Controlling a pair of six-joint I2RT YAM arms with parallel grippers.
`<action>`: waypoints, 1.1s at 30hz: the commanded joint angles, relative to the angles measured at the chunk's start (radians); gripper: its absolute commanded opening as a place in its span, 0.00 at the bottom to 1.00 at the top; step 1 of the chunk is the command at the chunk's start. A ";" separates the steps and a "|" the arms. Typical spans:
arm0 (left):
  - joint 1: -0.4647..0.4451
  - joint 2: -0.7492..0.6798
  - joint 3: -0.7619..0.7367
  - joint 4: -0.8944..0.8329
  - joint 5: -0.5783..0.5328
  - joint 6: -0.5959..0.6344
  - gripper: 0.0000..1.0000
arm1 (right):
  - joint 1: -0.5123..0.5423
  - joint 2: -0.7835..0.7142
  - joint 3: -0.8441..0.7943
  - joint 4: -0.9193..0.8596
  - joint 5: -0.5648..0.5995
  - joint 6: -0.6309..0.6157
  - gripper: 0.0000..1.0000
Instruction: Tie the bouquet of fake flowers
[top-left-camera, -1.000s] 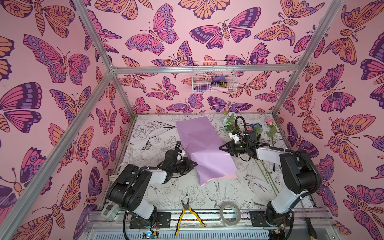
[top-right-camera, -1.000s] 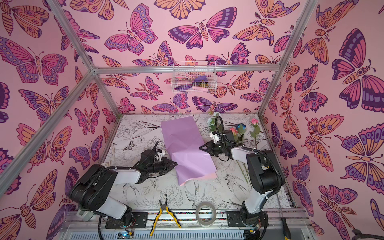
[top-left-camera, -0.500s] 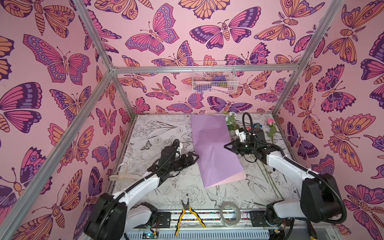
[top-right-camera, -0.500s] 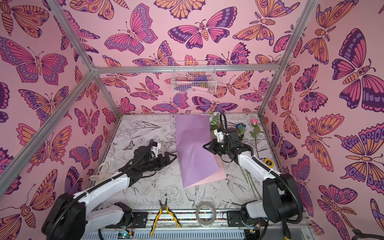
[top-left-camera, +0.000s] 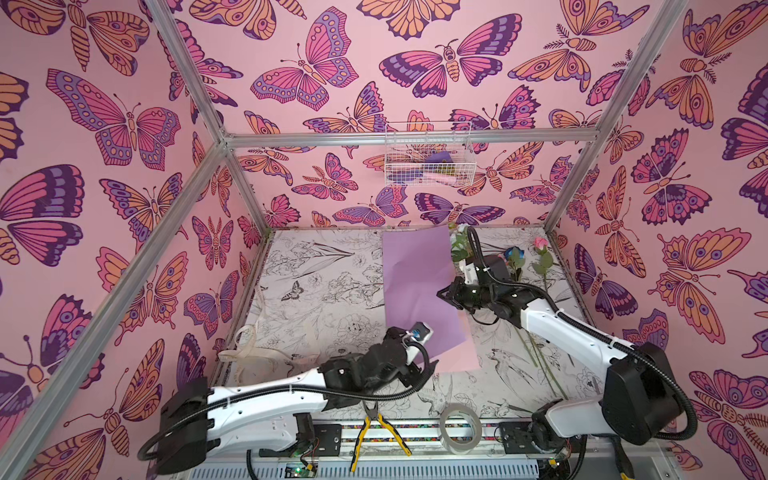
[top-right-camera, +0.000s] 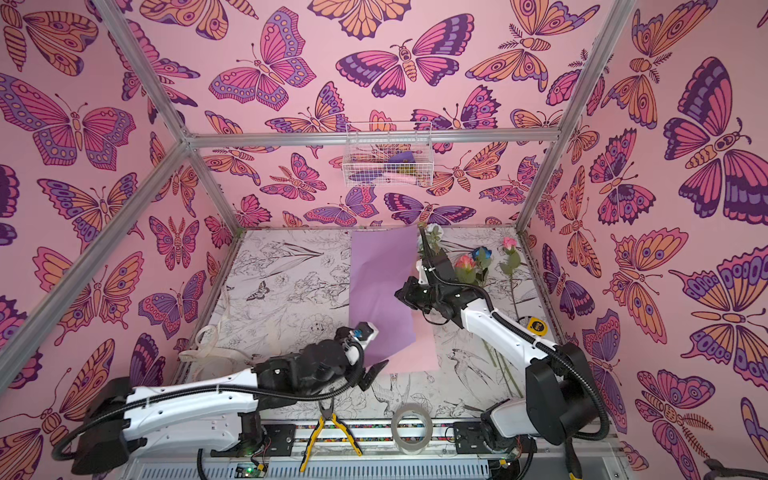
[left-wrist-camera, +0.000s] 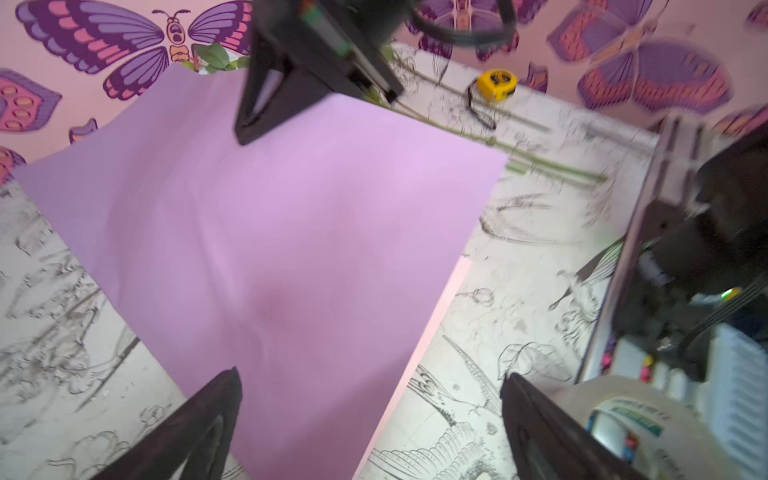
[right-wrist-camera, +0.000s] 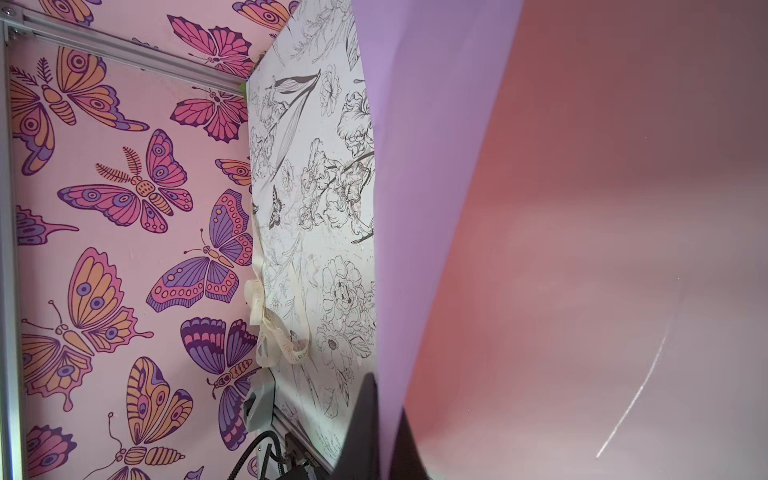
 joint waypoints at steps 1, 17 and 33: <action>-0.072 0.094 0.072 0.033 -0.266 0.153 0.99 | 0.020 0.015 0.042 0.014 0.063 0.043 0.00; -0.091 0.379 0.145 0.192 -0.518 0.181 0.95 | 0.067 0.011 0.082 0.010 0.091 0.046 0.00; 0.019 0.023 0.012 0.144 -0.659 0.044 0.00 | 0.064 0.038 0.252 -0.209 0.079 -0.193 0.49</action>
